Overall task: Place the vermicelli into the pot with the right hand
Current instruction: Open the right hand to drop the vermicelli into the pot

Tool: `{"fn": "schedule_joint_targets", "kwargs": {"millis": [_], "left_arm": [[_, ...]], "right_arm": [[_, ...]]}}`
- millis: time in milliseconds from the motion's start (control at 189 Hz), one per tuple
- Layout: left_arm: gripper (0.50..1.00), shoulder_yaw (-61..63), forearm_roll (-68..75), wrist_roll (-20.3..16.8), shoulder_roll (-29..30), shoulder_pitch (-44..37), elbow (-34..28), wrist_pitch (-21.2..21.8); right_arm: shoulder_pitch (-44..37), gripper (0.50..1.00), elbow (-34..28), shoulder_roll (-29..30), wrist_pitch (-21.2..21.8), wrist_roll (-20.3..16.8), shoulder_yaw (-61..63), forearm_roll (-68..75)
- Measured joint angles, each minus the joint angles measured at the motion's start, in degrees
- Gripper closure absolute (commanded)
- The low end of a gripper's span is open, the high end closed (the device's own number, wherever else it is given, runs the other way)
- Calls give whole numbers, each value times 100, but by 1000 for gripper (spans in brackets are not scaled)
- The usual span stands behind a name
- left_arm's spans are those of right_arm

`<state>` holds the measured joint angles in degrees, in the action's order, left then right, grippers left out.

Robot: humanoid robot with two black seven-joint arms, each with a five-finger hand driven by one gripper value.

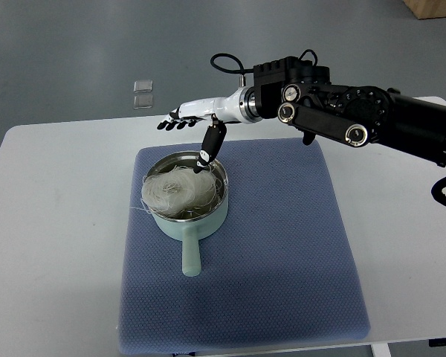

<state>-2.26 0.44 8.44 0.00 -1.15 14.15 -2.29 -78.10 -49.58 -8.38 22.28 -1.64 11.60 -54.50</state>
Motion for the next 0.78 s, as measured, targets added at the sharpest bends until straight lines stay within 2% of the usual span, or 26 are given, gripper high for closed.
{"fn": "schedule_joint_targets", "kwargs": {"millis": [111,232,412,480,576,776], "left_arm": [[500,0,0,0,0,1,-1,0],[500,6,0,1,0,0,5,1],[500,8,0,0,0,1,51,-6],[500,12,1,0,0,1,64,-8],[500,17,13,0,0,1,75,-8],[500,23,20,0,0,0,79,-9]], "right_arm": [[403,574,-4,-313,3,16,1215,329],[1356,574,11,-479,-27,136,2826,1087],[2991,574,84,-277,-163,903,4746,2211],[3408,574,118,-13,-332,1117,5126,2669],[3794,574,189,320,-536,1225,5327,3236],[4151,574,319,490,-594,1486,5367,3863]]}}
